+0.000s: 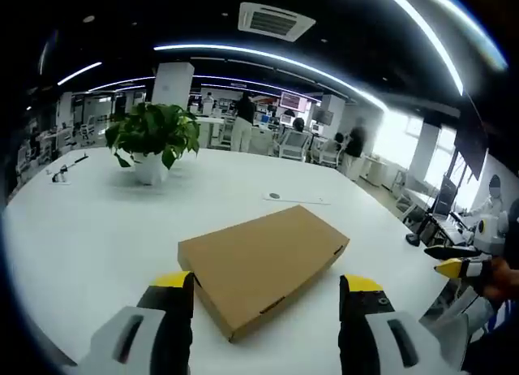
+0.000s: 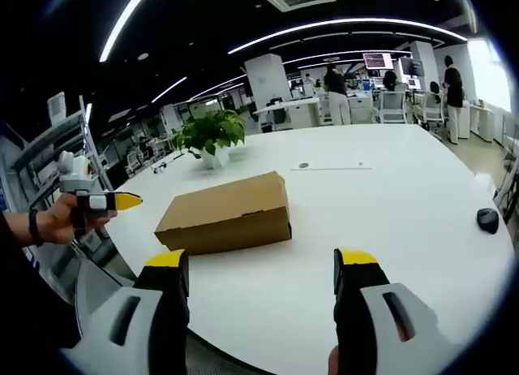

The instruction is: Operate the shoe box by opening the lid, removing the specified soft item, and placing it in the target area until the item is outside and the box remains undamaged.

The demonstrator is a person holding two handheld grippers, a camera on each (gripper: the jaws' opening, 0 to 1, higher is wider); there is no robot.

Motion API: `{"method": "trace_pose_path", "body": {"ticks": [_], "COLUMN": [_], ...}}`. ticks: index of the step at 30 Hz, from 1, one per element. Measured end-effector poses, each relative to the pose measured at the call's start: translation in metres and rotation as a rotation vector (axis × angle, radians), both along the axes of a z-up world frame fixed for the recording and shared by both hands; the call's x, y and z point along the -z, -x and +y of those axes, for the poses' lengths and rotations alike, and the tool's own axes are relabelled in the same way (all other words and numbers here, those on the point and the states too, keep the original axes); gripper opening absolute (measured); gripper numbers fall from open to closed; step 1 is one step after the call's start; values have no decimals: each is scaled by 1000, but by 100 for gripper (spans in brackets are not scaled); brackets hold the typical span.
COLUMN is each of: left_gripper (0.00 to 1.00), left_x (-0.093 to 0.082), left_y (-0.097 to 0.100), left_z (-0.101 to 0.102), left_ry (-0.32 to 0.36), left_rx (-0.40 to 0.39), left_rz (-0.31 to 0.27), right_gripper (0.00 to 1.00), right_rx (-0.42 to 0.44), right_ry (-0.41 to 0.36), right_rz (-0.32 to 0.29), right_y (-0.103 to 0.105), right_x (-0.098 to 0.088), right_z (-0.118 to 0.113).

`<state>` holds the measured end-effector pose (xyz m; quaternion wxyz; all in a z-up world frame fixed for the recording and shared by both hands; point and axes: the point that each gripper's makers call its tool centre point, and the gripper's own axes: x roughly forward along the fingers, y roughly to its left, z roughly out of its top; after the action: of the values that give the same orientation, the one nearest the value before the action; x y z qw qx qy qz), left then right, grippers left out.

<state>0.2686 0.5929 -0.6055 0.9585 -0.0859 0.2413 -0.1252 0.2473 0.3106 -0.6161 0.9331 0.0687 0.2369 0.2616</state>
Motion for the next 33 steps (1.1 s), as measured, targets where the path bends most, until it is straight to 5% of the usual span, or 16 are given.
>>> {"method": "trace_pose_path", "body": {"ticks": [33], "left_gripper": [74], "left_x": [4], "left_y": [0], "left_z": [-2], "left_ry": [2], "left_rx": [7], "left_rz": [10], "right_gripper": [68], "right_rx": [5], "right_ry": [-2], "right_rz": [9], "right_y": [2], "right_x": [4], "right_z": [-2]}}
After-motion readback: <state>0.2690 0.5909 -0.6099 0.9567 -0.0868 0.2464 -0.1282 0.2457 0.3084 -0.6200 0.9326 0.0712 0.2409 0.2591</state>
